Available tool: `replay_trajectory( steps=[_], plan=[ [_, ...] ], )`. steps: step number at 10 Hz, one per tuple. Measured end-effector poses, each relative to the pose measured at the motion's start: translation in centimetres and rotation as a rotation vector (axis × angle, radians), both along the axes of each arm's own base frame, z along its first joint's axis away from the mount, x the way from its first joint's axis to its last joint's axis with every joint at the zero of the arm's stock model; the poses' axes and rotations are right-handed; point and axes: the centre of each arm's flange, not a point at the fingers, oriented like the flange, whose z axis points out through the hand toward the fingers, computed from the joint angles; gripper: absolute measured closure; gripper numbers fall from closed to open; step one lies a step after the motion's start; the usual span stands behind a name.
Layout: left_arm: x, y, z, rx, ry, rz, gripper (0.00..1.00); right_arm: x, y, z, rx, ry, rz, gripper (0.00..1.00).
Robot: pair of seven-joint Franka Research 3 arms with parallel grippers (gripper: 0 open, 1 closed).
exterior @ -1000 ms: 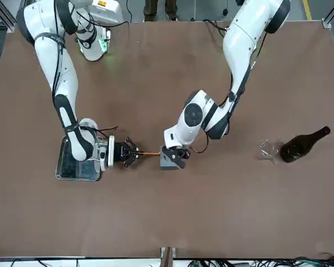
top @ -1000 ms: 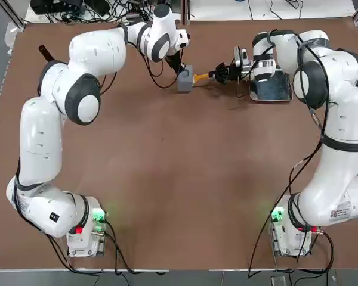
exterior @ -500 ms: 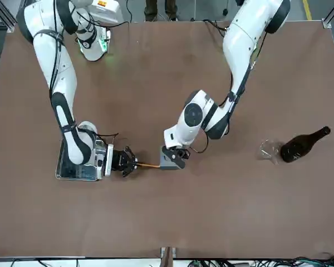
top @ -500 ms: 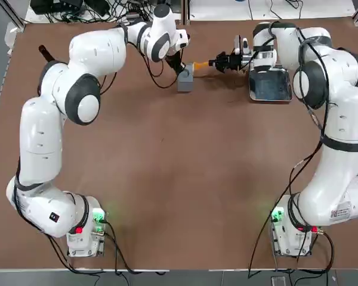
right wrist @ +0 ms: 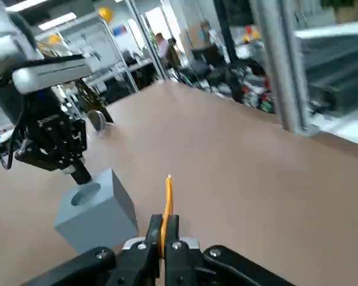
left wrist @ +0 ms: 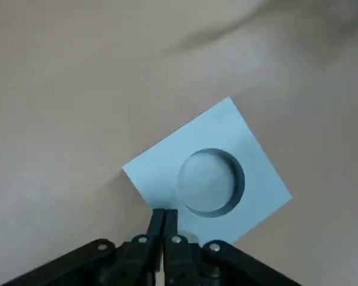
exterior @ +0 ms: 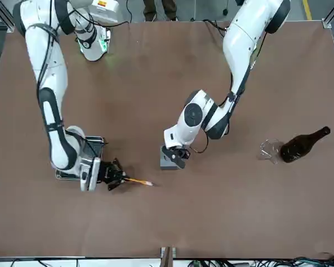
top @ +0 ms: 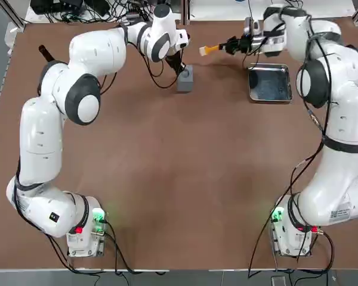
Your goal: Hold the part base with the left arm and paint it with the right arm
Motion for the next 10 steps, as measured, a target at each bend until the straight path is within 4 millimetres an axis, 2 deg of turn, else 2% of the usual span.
replay_trajectory(
  steps=[2, 4, 6, 8, 9, 10],
  plan=[
    [0.0, 0.0, 0.0, 0.0, 0.0, 0.0, 0.94, 0.8, -7.3, 6.6, -0.055, 0.201, -0.023, 0.95],
    [0.0, 0.0, 0.0, 0.0, 0.0, 0.0, 0.94, -0.2, -16.3, 9.7, -0.13, 0.353, -0.065, 0.95],
    [0.0, 0.0, 0.0, 0.0, 0.0, 0.0, 0.94, -2.4, -24.3, 11.3, -0.179, 0.523, -0.164, 0.95],
    [0.0, 0.0, 0.0, 0.0, 0.0, 0.0, 0.93, -4.2, -29.8, 11.8, -0.193, 0.714, -0.319, 0.95],
    [0.0, -0.1, 0.1, -0.002, -0.002, -0.001, 0.92, -5.1, -32.0, 10.7, -0.196, 0.79, -0.384, 0.95],
    [0.1, -0.4, 0.7, -0.012, -0.011, -0.002, 0.91, -5.9, -33.8, 8.5, -0.197, 0.849, -0.426, 0.95]
  ],
)
